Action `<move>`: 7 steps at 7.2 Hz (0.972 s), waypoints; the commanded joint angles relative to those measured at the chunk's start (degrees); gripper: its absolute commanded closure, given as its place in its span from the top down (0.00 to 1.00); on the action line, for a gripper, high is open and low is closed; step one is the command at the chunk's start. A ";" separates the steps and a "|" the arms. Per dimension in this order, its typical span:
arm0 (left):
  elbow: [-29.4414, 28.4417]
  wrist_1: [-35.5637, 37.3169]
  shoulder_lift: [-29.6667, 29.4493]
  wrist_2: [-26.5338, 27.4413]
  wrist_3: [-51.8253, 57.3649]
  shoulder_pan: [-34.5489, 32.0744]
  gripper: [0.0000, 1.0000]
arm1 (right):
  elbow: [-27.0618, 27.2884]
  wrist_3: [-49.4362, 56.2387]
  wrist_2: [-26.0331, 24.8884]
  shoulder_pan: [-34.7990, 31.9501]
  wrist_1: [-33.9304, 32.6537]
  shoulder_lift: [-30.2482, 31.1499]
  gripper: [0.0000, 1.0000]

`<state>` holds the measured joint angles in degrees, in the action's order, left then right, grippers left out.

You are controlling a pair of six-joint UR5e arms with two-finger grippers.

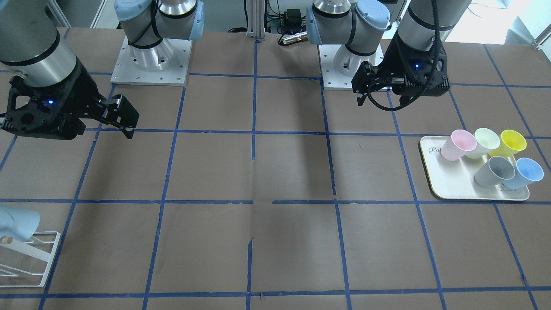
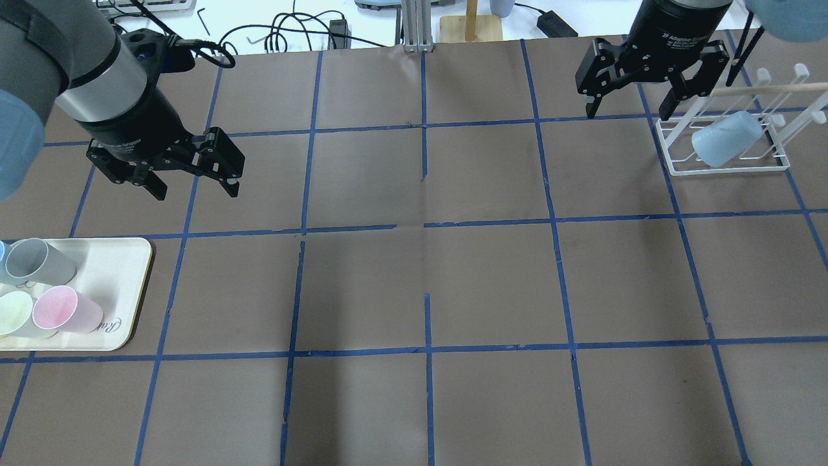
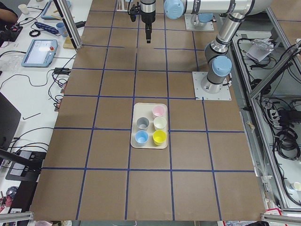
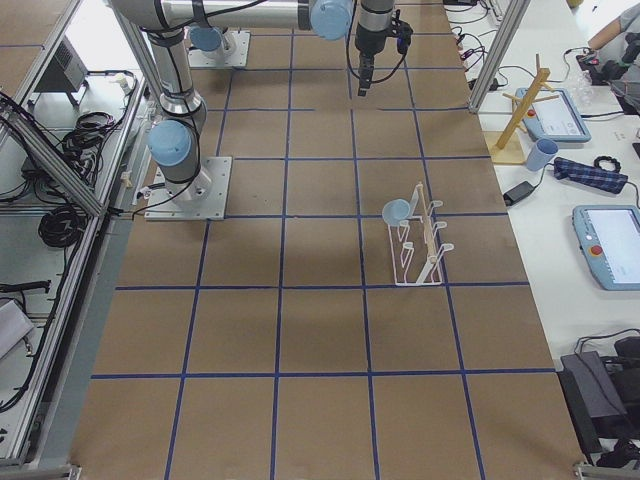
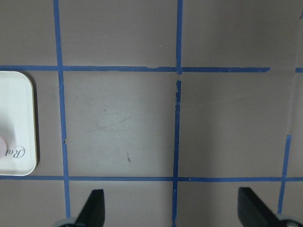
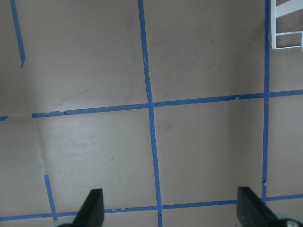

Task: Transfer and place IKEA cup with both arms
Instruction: 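Move the right gripper toward the light blue cup on the wire rack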

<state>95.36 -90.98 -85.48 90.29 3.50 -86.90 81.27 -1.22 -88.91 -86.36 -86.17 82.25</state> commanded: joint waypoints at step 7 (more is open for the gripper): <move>0.18 -0.08 -0.13 0.32 -0.07 -0.55 1.00 | 0.56 11.84 0.67 19.54 -0.58 -0.69 1.00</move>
<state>95.46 -91.05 -85.67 90.49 3.43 -87.45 81.79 7.25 -88.59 -69.63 -86.27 81.70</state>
